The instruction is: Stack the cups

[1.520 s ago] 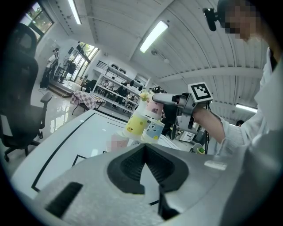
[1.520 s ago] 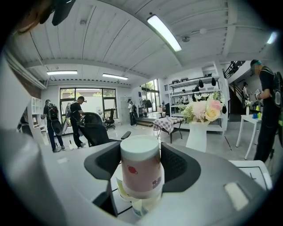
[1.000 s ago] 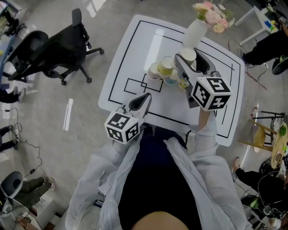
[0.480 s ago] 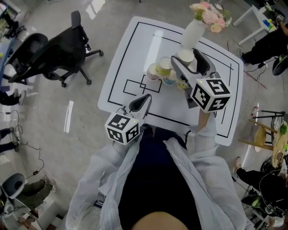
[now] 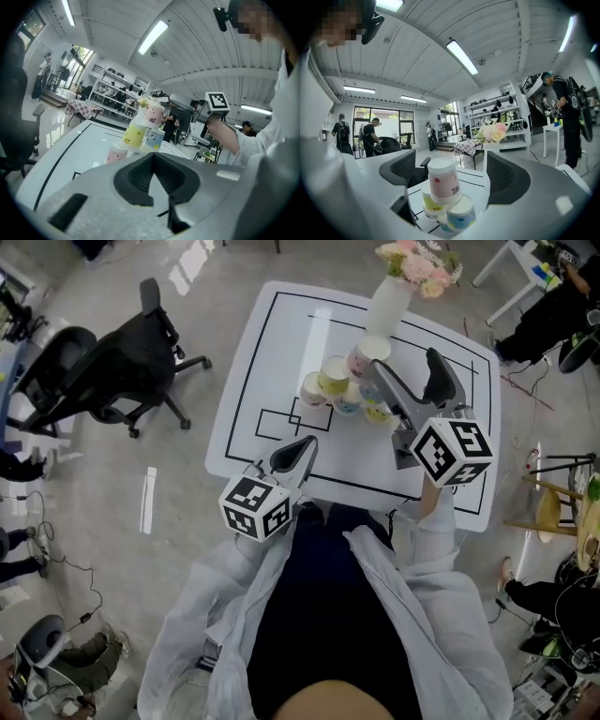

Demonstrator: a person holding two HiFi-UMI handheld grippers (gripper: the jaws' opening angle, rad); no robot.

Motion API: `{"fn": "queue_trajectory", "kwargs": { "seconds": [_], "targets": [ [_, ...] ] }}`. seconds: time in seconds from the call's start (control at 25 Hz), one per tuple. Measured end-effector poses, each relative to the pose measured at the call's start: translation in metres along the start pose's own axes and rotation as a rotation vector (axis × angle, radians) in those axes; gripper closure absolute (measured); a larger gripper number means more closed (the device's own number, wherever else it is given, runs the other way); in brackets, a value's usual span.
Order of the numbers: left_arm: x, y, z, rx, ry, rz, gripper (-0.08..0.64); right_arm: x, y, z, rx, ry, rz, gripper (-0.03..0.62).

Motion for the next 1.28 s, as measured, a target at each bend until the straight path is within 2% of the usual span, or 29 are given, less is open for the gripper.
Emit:
{"fn": "queue_trajectory", "kwargs": {
  "seconds": [0.28,0.64,0.92,1.08,1.28],
  "targets": [
    [0.003,0.012,0.012,0.053,0.019,-0.018,0.563,-0.002,-0.068,0.020,0.081,0.031,-0.021,0.115],
    [0.002,0.027,0.036,0.018,0.008,-0.003,0.563,0.021,-0.144,0.037,0.090,0.095,-0.117,0.124],
    [0.011,0.038,0.058,-0.017,0.024,-0.001,0.563,0.027,-0.166,0.048,0.095,0.102,-0.109,0.246],
    [0.014,0.039,0.067,-0.038,0.027,0.007,0.563,0.030,-0.181,0.061,0.135,0.123,-0.099,0.353],
    [0.020,0.037,0.074,-0.061,0.033,0.025,0.563,0.043,-0.198,0.070,0.130,0.092,-0.129,0.480]
  ]
}}
Point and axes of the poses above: the fingertips, and each gripper's own axes: y forward along the fingers, z to its right, x out of its underside, the point moved 2 cm from there along -y, backward along the fingers, and after that the axes turned 15 degrees about z, right-handed, at the moved point
